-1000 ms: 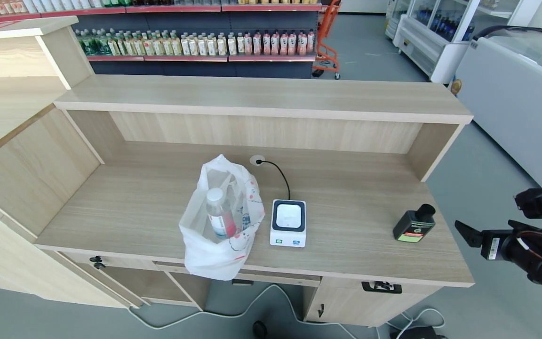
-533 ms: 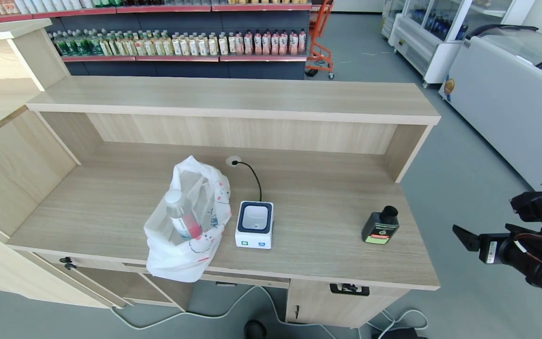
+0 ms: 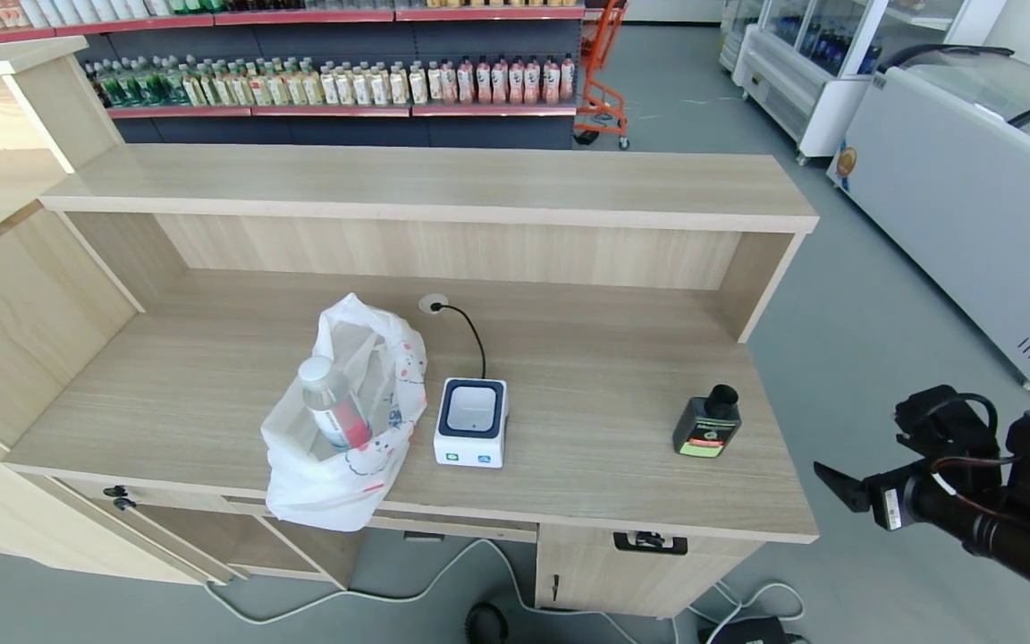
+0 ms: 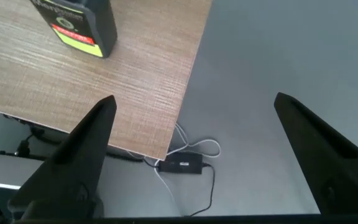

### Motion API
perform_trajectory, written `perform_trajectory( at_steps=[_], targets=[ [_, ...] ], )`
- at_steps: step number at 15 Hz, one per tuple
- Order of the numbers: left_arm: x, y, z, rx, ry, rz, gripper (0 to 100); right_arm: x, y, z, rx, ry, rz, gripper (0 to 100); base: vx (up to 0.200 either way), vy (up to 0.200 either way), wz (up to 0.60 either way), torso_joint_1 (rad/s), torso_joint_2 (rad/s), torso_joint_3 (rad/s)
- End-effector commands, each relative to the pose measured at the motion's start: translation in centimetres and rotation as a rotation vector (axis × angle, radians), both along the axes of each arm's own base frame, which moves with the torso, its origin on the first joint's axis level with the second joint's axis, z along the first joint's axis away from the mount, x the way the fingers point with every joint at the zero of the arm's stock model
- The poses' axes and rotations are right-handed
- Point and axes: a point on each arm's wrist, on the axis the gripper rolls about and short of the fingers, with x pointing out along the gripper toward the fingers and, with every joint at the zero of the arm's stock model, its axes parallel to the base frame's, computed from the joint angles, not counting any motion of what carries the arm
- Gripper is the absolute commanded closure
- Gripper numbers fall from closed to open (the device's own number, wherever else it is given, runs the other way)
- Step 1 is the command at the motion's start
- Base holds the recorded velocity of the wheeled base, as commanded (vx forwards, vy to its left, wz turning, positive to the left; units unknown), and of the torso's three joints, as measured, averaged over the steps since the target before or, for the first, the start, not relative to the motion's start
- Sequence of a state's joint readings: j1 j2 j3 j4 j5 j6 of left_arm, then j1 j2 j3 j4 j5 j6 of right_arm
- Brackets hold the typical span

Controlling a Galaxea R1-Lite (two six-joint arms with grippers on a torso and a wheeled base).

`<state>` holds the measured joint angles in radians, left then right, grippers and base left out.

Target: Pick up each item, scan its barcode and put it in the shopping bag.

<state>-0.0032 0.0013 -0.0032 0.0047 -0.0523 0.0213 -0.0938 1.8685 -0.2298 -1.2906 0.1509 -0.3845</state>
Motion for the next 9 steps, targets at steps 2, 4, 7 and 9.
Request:
perform_trajectory(
  at_steps=[2,4,7,9],
  targets=[
    [0.0,0.0,0.0,0.0,0.0,0.0,100,1.8,0.8,-1.6,-0.081,0.027,0.095,0,0.0,0.0,0.0,0.0,0.0,0.0],
    [0.0,0.0,0.0,0.0,0.0,0.0,100,2.3,1.9,-1.4,-0.083,0.008,0.174,0,0.0,0.0,0.0,0.0,0.0,0.0],
    [0.0,0.0,0.0,0.0,0.0,0.0,100,4.0,2.2,-1.6,-0.157,-0.038,0.24,0,0.0,0.0,0.0,0.0,0.0,0.0],
    [0.0,0.0,0.0,0.0,0.0,0.0,100,4.9,2.2,-1.8,-0.191,-0.056,0.262,0,0.0,0.0,0.0,0.0,0.0,0.0]
  ],
)
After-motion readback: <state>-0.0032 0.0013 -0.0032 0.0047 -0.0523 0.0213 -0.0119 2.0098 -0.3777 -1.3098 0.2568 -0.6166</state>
